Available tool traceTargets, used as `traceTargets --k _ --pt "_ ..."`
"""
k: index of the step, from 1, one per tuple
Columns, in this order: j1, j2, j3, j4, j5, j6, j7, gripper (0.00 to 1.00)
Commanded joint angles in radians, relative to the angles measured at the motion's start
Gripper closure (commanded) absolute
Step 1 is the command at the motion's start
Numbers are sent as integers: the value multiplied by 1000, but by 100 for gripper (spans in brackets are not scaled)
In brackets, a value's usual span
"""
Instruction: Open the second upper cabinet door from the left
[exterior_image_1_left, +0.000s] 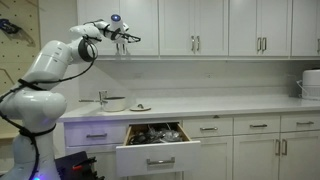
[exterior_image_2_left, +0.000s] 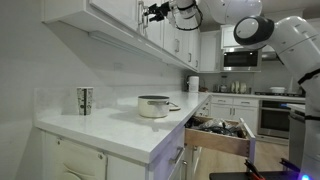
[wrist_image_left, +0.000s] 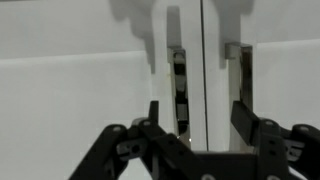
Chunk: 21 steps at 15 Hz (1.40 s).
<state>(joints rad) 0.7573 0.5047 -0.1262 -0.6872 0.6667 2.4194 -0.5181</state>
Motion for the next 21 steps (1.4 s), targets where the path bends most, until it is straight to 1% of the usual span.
traceTargets --k 1,2,3,4,16,21 --pt "2 26 -8 64 -19 -50 44 0" --pt "1 28 -6 69 -16 -52 38 0" --pt "-1 31 -4 76 -13 -53 30 10" --pt "-5 36 3 84 -5 -55 12 0" --pt "-26 95 2 133 -7 -32 -34 0" --pt "-41 118 12 160 3 -37 -85 0"
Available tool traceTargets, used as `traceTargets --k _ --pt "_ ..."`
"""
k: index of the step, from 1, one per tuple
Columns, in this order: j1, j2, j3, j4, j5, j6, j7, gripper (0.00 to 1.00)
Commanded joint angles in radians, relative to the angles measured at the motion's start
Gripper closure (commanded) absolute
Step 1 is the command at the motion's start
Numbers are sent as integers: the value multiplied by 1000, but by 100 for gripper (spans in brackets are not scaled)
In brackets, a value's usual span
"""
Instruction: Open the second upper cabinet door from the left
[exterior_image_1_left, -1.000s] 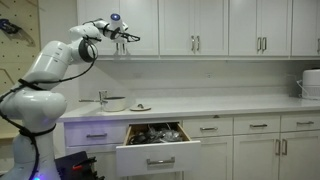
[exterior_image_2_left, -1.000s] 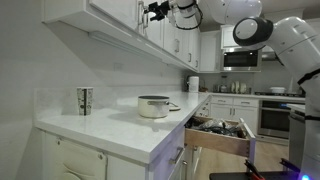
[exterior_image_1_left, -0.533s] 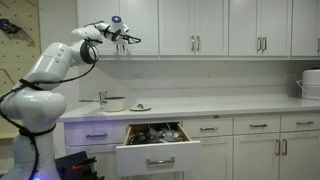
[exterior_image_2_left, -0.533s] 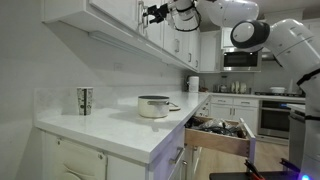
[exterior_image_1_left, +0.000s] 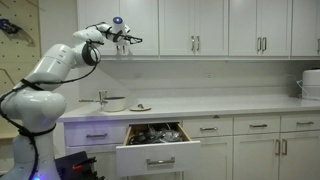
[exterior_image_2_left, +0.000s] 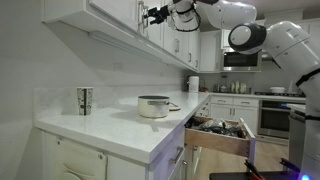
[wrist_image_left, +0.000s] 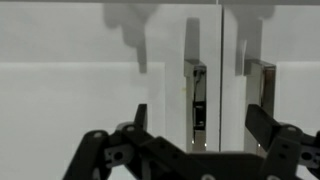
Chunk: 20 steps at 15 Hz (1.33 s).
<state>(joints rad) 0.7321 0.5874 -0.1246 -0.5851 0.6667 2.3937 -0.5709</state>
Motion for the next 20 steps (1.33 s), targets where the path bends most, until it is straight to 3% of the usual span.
traceTargets --k 1,3,6,12,20 --pt "-19 39 12 61 6 -10 -40 25" --pt "-24 46 18 69 11 -10 -54 32" --pt "-32 54 30 78 19 -4 -66 58" --pt "-38 60 50 90 22 -3 -71 99" --pt "-38 42 40 80 10 4 -44 96"
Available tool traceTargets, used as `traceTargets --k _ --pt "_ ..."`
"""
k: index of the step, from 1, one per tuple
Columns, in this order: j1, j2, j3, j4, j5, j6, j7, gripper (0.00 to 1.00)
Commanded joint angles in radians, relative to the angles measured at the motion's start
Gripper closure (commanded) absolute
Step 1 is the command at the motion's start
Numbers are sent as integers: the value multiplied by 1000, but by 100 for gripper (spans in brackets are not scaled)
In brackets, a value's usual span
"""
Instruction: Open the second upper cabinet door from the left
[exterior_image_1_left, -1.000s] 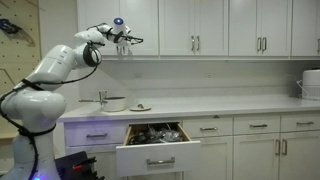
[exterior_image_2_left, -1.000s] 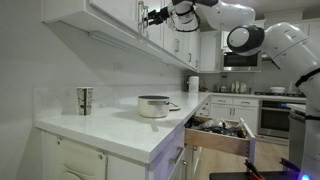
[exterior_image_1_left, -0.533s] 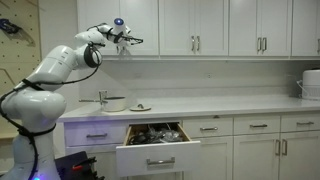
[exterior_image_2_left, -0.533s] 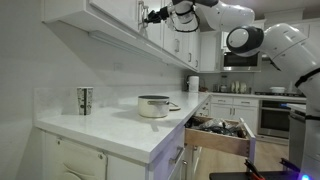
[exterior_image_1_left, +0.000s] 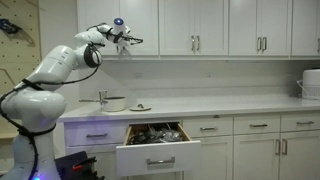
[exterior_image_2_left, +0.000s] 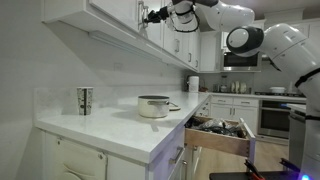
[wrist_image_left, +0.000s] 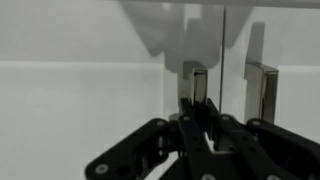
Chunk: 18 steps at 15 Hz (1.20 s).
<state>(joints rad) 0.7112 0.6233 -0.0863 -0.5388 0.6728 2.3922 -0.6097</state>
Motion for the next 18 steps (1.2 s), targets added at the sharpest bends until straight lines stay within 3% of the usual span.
traceTargets --k 1,11,18 --pt "-15 0 -1 30 3 8 -2 96" --pt "-34 -51 -23 -3 2 -10 24 96" --pt "-87 -109 -14 -18 25 -129 7 96"
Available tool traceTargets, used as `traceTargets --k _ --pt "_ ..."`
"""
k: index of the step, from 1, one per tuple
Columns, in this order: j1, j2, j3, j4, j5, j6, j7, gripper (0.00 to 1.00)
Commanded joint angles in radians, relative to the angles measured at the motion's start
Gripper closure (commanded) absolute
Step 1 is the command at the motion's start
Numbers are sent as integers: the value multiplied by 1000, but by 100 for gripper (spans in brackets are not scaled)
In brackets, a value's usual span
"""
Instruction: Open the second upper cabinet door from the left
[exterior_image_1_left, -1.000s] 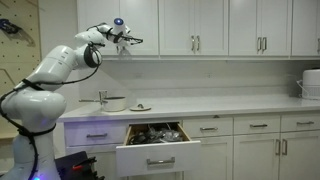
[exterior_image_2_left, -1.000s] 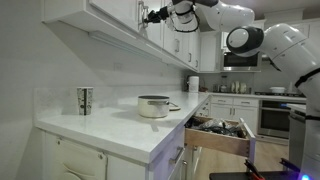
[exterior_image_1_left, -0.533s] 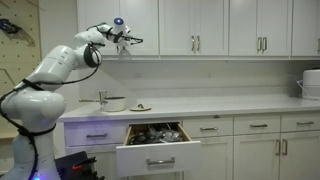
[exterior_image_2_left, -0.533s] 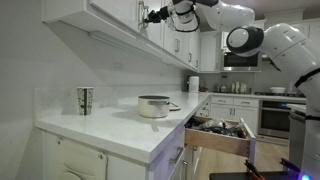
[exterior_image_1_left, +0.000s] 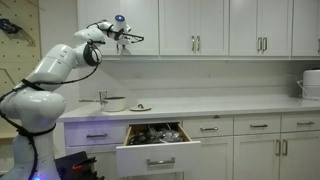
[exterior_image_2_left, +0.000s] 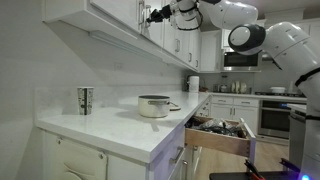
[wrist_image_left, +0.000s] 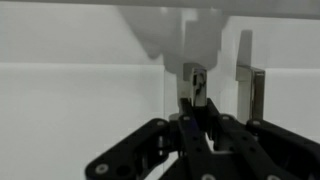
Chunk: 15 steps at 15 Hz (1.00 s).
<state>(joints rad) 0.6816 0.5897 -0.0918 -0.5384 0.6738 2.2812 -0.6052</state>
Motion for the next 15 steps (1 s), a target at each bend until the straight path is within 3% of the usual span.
traceTargets --k 1,15 --pt "-66 -82 -8 -19 27 -44 0 96" --pt "-180 -157 -10 -27 125 -277 -72 96"
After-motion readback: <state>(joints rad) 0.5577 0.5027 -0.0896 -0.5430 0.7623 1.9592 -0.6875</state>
